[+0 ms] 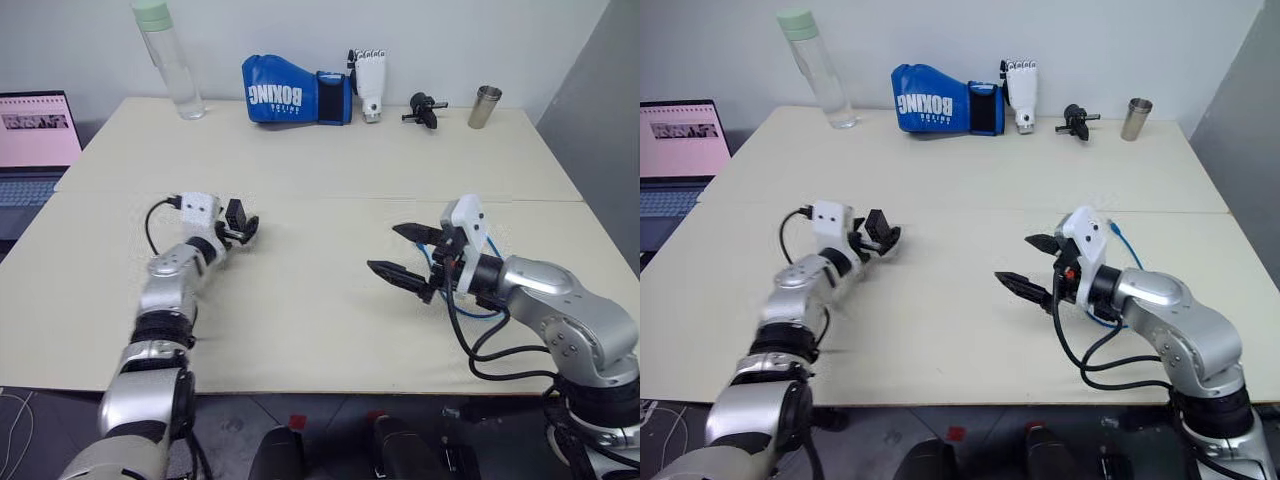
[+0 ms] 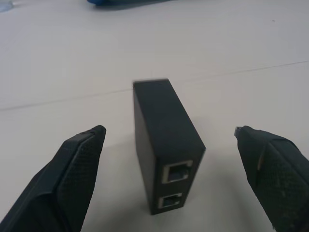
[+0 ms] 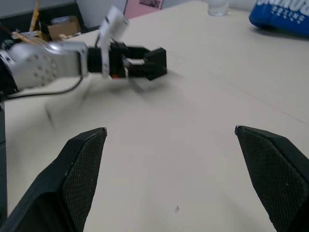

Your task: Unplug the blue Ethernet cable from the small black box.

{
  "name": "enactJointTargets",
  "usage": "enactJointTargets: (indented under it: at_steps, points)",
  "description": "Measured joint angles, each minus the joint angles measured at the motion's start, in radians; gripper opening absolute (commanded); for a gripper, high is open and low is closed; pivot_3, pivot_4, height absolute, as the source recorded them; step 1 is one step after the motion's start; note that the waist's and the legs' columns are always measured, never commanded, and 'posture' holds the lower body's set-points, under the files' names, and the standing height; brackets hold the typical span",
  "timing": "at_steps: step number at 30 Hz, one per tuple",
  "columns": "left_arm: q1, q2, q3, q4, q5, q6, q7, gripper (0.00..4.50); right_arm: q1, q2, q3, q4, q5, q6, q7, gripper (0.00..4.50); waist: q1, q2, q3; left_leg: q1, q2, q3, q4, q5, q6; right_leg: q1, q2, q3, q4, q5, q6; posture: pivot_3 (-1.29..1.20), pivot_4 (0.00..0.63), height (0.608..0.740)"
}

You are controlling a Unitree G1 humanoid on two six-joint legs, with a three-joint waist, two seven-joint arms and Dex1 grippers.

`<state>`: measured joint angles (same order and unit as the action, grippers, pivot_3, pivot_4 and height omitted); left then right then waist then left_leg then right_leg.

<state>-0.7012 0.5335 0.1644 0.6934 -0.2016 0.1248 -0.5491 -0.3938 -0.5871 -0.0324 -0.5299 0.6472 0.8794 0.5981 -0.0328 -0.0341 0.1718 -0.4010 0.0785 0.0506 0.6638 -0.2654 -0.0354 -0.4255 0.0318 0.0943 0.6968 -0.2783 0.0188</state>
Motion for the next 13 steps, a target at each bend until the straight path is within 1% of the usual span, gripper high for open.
enactJointTargets:
  at_steps: [3, 6, 9, 10, 13]
  points:
    - [0.042, 0.109, -0.003, -0.183, -0.046, 0.169, -0.122, 4.48, 0.016, -0.076, -0.068, -0.026, 0.044, 0.080, -0.010, 4.50, 0.001, 0.000, 0.000, 0.000, 0.000, 0.000, 0.000, 0.000, 0.001, 0.000, 0.000, 0.000, 0.000, 0.000, 0.000, 0.00, 0.150, 0.740]
    - [0.088, 0.256, -0.019, -0.329, -0.099, 0.302, -0.304, 4.48, 0.036, -0.152, -0.146, -0.020, 0.095, 0.165, -0.006, 4.50, 0.000, 0.000, 0.000, 0.001, 0.000, 0.000, 0.000, -0.001, 0.001, 0.000, 0.000, 0.000, 0.000, 0.000, 0.000, 0.00, 0.150, 0.740]
    - [0.100, 0.357, -0.019, -0.386, -0.144, 0.374, -0.441, 4.48, 0.043, -0.191, -0.222, -0.006, 0.153, 0.227, -0.002, 4.50, 0.001, 0.000, 0.000, 0.001, 0.000, 0.000, 0.000, -0.001, 0.001, 0.001, 0.000, 0.000, 0.000, -0.001, 0.000, 0.00, 0.150, 0.740]
    - [0.106, 0.399, -0.023, -0.388, -0.152, 0.384, -0.508, 4.48, 0.040, -0.202, -0.250, 0.009, 0.197, 0.260, 0.007, 4.50, 0.000, 0.000, 0.000, 0.001, 0.000, 0.000, 0.000, -0.001, 0.002, 0.001, 0.000, 0.000, 0.000, -0.001, 0.000, 0.00, 0.150, 0.740]
    - [0.120, 0.467, -0.028, -0.381, -0.153, 0.395, -0.612, 4.48, 0.038, -0.241, -0.302, 0.041, 0.246, 0.307, 0.014, 4.50, 0.000, 0.000, 0.000, 0.001, 0.000, 0.000, 0.000, -0.001, 0.002, 0.000, 0.000, 0.000, 0.000, -0.001, 0.000, 0.00, 0.150, 0.740]
